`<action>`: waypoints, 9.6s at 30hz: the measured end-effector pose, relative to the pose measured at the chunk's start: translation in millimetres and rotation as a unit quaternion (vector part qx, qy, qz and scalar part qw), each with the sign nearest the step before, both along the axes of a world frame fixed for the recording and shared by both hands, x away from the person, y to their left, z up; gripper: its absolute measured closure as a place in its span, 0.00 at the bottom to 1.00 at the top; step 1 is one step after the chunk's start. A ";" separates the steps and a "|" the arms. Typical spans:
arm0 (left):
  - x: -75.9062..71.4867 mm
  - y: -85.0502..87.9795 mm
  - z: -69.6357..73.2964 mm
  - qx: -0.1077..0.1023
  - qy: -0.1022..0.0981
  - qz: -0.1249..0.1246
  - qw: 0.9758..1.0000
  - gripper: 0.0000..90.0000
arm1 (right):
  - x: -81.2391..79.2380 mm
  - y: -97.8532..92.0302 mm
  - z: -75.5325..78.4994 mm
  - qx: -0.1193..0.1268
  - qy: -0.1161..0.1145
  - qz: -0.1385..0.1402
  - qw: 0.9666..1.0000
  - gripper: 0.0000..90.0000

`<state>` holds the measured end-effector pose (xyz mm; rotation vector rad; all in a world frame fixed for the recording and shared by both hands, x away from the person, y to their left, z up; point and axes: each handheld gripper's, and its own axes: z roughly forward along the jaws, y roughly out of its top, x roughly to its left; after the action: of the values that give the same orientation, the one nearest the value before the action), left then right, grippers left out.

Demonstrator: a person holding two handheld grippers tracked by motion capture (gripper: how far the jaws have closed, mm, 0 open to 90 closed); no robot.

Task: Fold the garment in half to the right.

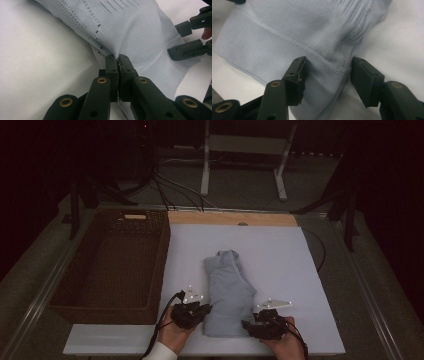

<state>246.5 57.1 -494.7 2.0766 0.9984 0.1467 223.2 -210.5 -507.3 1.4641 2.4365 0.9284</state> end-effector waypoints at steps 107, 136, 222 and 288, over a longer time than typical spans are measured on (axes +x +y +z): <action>42.8 -0.1 34.4 -0.109 -0.075 0.050 0.990 0.22 | -29.1 -72.0 16.7 -0.008 -0.024 -0.019 0.999 0.87; 101.6 -16.6 -10.5 -0.055 0.018 0.054 0.997 0.40 | -28.3 -71.9 15.6 -0.009 -0.024 -0.020 0.999 0.87; 102.6 -12.5 28.6 -0.099 -0.035 0.059 0.993 0.42 | -29.6 -65.0 17.5 -0.007 -0.032 -0.001 0.999 0.87; 81.6 -23.4 -27.7 0.027 0.017 0.062 0.998 0.27 | -32.4 -60.5 18.9 -0.006 -0.037 0.004 0.999 0.87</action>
<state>328.1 33.7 -522.4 2.0728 1.1550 0.2046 190.8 -271.0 -488.4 1.3909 2.3935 0.9490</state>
